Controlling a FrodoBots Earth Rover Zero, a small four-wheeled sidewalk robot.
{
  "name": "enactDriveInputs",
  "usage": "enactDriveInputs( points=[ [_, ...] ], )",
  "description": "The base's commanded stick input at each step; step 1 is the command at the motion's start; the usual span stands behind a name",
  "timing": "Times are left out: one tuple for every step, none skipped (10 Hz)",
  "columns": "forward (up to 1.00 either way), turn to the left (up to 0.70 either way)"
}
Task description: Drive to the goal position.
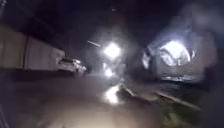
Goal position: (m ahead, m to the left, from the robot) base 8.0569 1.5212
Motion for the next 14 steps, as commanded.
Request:
enactDriveInputs(
  points=[
    [0.70,0.03],
    [0.70,0.03],
    [0.70,0.02],
    [0.70,-0.09],
    [0.70,-0.35],
    [0.70,-0.35],
    [0.70,-0.35],
    [0.70,-0.35],
    [0.70,-0.35],
    [0.70,-0.35],
    [0.70,-0.35],
    [0.70,-0.08],
    [0.70,0.03],
    [0.70,0.03]
  ],
)
